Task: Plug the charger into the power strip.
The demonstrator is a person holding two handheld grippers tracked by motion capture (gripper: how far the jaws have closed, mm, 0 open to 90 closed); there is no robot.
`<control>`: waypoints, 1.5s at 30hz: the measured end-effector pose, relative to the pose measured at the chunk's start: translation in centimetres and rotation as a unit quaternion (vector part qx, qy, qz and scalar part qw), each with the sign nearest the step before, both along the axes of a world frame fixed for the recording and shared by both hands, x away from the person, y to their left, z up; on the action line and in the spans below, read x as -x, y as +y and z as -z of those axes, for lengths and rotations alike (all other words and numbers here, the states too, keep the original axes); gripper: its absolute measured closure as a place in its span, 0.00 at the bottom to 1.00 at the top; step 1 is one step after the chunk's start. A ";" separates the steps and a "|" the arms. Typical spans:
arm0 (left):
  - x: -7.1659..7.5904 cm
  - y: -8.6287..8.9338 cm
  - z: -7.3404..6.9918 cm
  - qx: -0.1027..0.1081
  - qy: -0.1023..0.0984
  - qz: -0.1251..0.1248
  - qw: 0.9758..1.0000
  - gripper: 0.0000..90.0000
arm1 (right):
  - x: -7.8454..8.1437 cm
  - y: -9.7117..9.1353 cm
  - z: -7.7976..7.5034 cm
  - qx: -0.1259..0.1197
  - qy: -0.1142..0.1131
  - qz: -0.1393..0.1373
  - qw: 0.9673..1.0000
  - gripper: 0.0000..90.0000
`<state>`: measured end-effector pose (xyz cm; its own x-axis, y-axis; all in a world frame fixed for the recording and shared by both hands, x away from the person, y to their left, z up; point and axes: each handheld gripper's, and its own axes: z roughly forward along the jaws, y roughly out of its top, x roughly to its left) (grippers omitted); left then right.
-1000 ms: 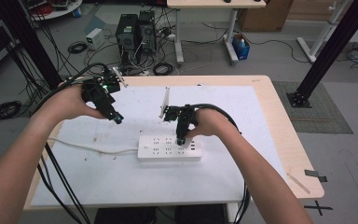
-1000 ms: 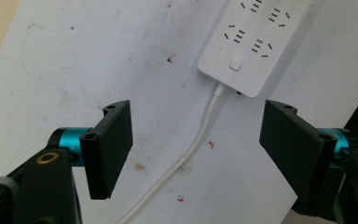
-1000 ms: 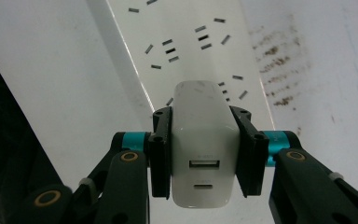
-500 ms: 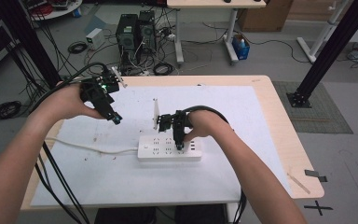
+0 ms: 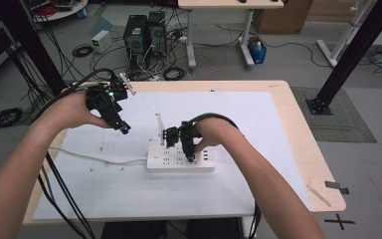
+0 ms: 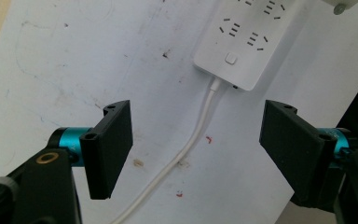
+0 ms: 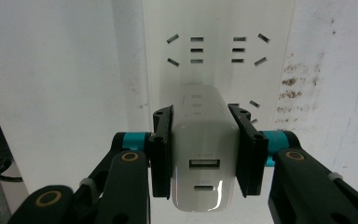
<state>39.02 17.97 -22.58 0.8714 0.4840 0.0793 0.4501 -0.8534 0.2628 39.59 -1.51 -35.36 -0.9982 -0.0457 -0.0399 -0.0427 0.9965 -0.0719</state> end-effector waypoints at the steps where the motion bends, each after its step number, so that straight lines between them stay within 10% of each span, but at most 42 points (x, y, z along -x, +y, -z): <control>1: 0.0 0.0 0.0 0.000 0.000 0.000 1.000 0.29 | 0.1 0.0 0.4 0.002 -0.004 -0.009 1.000 0.70; 17: 0.0 0.0 0.1 0.005 0.000 0.001 1.000 0.29 | 0.0 -1.8 0.3 -0.064 0.006 0.026 0.998 0.70; 21: -0.1 -0.1 0.1 0.004 0.002 -0.003 1.000 0.29 | 0.3 -0.9 0.6 -0.038 0.002 0.036 0.999 0.70; 30: -0.4 0.0 0.3 0.003 0.005 0.000 1.000 0.29 | -0.4 -1.7 0.8 -0.068 0.018 0.017 0.997 0.69; 35: -0.3 0.2 0.0 0.002 0.002 -0.002 1.000 0.29 | -0.7 -2.3 0.5 -0.073 0.030 0.061 0.995 0.42; 41: -0.2 0.6 -0.2 0.004 -0.003 -0.008 1.000 0.29 | -1.8 -6.6 -3.5 -0.158 0.051 0.167 0.972 0.30; 45: -0.3 0.6 0.2 0.000 -0.004 -0.017 1.000 0.29 | -2.5 -10.1 -5.1 -0.183 0.019 0.244 0.952 0.26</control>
<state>39.32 18.54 -22.75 0.8537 0.5136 0.0861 0.4771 -0.8376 0.2660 42.11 -11.62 -30.26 -0.8984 0.4332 0.0721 0.4353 0.8568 0.2766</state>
